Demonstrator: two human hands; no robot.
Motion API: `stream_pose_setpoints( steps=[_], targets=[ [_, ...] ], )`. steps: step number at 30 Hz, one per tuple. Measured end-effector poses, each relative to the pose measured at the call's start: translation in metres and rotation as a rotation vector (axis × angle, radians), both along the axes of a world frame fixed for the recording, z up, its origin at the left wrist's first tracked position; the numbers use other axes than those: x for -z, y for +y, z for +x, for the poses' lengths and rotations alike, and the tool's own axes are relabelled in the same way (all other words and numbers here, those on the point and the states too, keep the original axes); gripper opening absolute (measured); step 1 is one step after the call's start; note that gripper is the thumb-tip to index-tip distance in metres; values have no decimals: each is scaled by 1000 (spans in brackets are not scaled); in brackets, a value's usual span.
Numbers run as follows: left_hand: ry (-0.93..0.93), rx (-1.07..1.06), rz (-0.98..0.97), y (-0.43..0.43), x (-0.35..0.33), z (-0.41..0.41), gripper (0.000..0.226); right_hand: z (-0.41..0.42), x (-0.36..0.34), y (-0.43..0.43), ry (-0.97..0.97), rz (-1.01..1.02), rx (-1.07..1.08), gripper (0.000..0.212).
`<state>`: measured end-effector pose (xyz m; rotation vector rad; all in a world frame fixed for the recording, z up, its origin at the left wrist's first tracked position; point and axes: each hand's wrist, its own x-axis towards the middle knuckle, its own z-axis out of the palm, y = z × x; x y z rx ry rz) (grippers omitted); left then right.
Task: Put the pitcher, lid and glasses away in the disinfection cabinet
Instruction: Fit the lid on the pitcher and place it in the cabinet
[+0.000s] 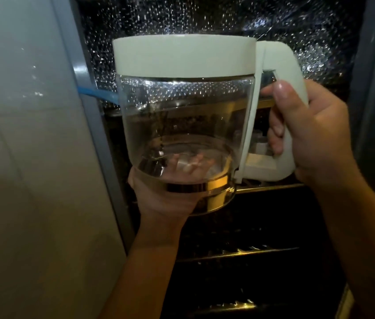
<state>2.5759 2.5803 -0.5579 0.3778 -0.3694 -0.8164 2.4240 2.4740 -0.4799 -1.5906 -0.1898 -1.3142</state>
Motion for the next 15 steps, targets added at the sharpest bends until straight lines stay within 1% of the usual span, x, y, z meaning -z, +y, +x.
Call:
stream_pose_setpoints(
  steps=[1,2,3,4,6,7,8,9,10,11,12,14,15],
  targets=[
    [-55,39,-53,0,6,4,90,3,2,-2,15,9,-12,26],
    [-98,83,-77,1,13,10,86,5,4,-2,31,16,-25,27],
    [-117,128,-121,-1,20,13,78,7,7,-3,47,23,-39,28],
    [-93,122,-91,-1,28,17,77,8,12,-2,65,35,-53,29],
    [-92,117,-53,0,40,18,89,8,21,0,101,44,-65,29],
    [-80,160,-71,1,45,17,92,7,26,2,118,42,-61,27],
    [-45,171,-56,2,48,16,97,6,31,4,134,45,-57,27],
    [-49,171,-44,1,51,16,101,4,35,5,150,53,-56,28],
    [-163,75,16,4,60,12,102,3,39,6,169,69,-59,29],
    [-273,-25,-12,11,69,14,99,1,44,7,187,93,-62,30],
    [-293,-52,-62,14,78,23,92,-1,48,8,201,122,-63,30],
    [-316,-27,4,18,88,16,81,-6,58,12,224,170,-51,34],
    [-328,62,-19,18,86,8,81,-8,62,14,236,183,-39,37]
  ],
)
